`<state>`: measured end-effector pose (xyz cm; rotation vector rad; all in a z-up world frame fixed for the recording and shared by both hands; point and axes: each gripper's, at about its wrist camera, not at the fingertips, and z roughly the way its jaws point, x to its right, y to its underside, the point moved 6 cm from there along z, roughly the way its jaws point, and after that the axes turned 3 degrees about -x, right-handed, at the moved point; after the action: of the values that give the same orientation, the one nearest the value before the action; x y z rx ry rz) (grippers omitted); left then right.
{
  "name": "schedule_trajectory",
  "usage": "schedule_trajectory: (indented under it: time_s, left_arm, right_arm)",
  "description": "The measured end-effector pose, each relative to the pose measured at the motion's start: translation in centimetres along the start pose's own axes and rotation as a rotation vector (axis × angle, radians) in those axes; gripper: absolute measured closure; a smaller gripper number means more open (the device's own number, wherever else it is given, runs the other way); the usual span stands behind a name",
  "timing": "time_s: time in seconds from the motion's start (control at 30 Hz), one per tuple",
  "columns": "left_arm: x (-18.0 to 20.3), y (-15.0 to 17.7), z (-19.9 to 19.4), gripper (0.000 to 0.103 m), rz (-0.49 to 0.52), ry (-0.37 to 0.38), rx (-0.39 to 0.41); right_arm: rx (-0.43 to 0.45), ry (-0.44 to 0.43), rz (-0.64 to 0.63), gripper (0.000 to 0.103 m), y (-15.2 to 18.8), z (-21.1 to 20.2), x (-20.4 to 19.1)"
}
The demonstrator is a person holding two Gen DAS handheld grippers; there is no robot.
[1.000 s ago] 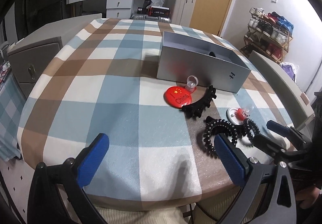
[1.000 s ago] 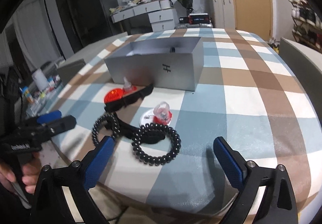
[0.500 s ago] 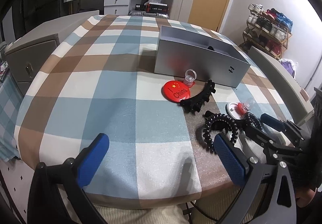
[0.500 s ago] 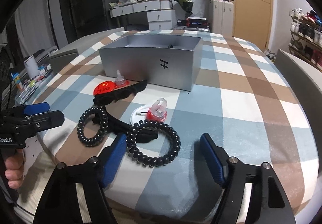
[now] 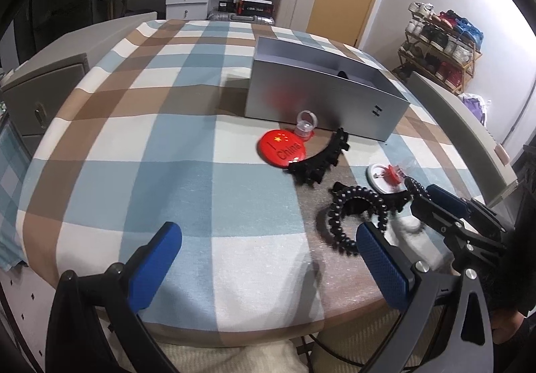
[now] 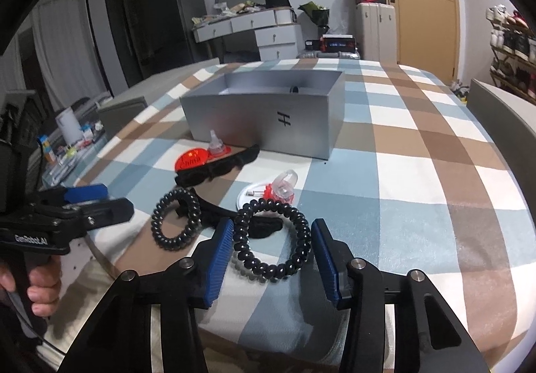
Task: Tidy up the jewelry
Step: 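Move the right gripper to the black beaded bracelet and close, then carry the beaded bracelet with the right gripper over the silver box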
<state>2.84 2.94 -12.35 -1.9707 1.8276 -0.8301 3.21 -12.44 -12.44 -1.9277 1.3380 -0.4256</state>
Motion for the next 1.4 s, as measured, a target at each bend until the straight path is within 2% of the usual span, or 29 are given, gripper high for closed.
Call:
schedule_trajectory:
  time_s: [0.4, 0.57, 0.77, 0.9, 0.97, 1.07, 1.13, 1.17, 1.23, 1.4]
  left_arm:
    - [3.3, -0.5, 1.3, 0.002, 0.065, 0.068, -0.05]
    - [4.5, -0.5, 2.3, 0.002, 0.1, 0.063, -0.082]
    - [5.2, -0.6, 2.6, 0.002, 0.127, 0.063, -0.081]
    - [5.4, -0.5, 2.7, 0.003, 0.152, 0.038, -0.077]
    - [5.5, -0.5, 2.7, 0.009, 0.168, 0.017, -0.072]
    - [5.4, -0.5, 2.8, 0.023, 0.199, -0.036, -0.068]
    - [5.3, -0.5, 2.8, 0.037, 0.219, -0.074, -0.064]
    - [5.3, -0.5, 2.7, 0.04, 0.223, -0.07, -0.065]
    - [5.4, -0.6, 2.6, 0.058, 0.225, -0.068, -0.076]
    - [5.2, -0.8, 2.3, 0.062, 0.195, -0.022, -0.105]
  right_arm:
    - [0.062, -0.017, 0.036, 0.057, -0.9, -1.6, 0.8]
    - [0.066, -0.014, 0.055, 0.057, -0.8, -2.0, 1.4]
    - [0.072, -0.006, 0.077, 0.057, -0.5, -2.3, 2.3]
    - [0.074, -0.002, 0.082, 0.057, -0.3, -2.5, 2.6]
    - [0.075, -0.002, 0.082, 0.057, -0.3, -2.6, 2.6]
    - [0.072, -0.011, 0.09, 0.057, -0.3, -2.5, 2.6]
    - [0.07, -0.016, 0.092, 0.057, -0.3, -2.4, 2.6]
    - [0.071, -0.017, 0.092, 0.057, -0.3, -2.5, 2.5]
    - [0.073, -0.018, 0.086, 0.057, -0.4, -2.6, 2.4]
    - [0.079, -0.02, 0.078, 0.057, -0.7, -2.8, 2.0]
